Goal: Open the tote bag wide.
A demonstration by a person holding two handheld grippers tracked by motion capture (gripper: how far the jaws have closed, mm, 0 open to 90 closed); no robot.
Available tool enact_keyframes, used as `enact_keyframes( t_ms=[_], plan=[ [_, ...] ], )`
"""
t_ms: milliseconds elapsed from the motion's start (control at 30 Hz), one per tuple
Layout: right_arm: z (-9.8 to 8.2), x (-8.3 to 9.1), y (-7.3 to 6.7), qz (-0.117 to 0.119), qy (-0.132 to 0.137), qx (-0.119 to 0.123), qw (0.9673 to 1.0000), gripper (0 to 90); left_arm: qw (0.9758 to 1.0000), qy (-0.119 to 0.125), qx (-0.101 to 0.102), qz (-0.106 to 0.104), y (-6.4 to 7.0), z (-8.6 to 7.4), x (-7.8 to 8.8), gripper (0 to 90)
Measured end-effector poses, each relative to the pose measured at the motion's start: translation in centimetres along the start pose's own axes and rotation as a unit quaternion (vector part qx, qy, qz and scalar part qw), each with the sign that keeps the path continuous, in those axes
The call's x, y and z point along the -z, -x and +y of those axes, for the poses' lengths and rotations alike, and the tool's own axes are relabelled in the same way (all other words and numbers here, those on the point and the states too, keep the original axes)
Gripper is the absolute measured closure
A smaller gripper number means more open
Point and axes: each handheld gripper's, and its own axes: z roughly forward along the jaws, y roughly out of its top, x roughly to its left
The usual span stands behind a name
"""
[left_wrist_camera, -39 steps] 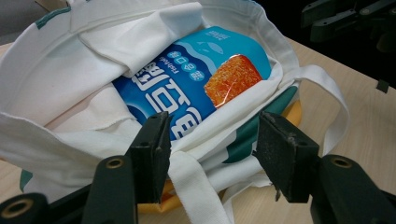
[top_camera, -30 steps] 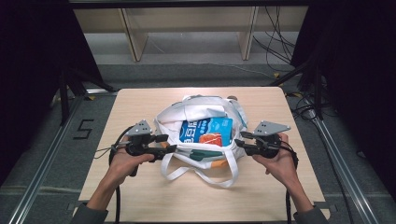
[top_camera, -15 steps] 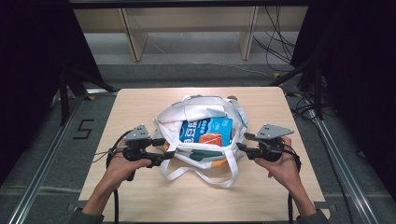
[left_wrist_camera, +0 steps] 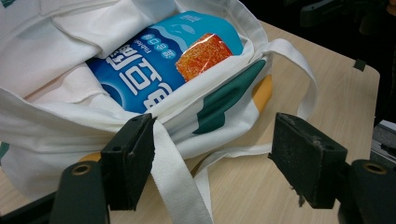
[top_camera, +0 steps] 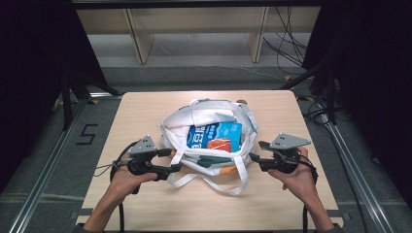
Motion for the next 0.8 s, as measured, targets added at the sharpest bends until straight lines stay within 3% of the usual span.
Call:
enact_keyframes(
  t_ms=[100,167,233,333,600,733,767,800],
  plan=[
    [-0.4,0.0,0.0,0.003,-0.006,0.004,1.0,42.3,1.0,0.005,0.003,0.002,0.2,-0.2,0.2,29.4],
    [-0.7,0.2,-0.4,0.004,-0.014,-0.014,0.9998,40.8,1.0,0.007,0.002,0.001,0.3,-0.4,0.3,29.0],
    [-0.9,0.2,-0.1,0.0,-0.007,0.0,1.0,40.0,1.0,0.007,0.003,0.0,0.5,-0.7,0.3,28.7],
    [-1.2,0.4,-0.2,0.0,-0.006,-0.008,1.0,38.9,1.0,0.0,0.002,0.008,0.8,-1.2,0.4,28.6],
    [-2.5,0.8,-0.8,0.0,-0.013,-0.035,0.9993,36.4,0.9999,0.0,0.01,0.006,1.2,-2.8,0.5,28.3],
    [-3.1,0.9,-0.7,-0.002,-0.011,-0.027,0.9996,36.2,0.9999,-0.002,0.013,0.009,1.2,-3.4,0.7,27.4],
    [-3.2,1.1,-1.1,0.004,-0.024,-0.046,0.9987,36.1,0.9998,0.0,0.016,0.009,1.2,-3.6,0.8,27.3],
    [-3.4,1.0,-0.9,-0.002,-0.015,-0.034,0.9993,36.0,0.9998,0.004,0.019,0.009,1.2,-3.8,0.8,27.2]
  ],
)
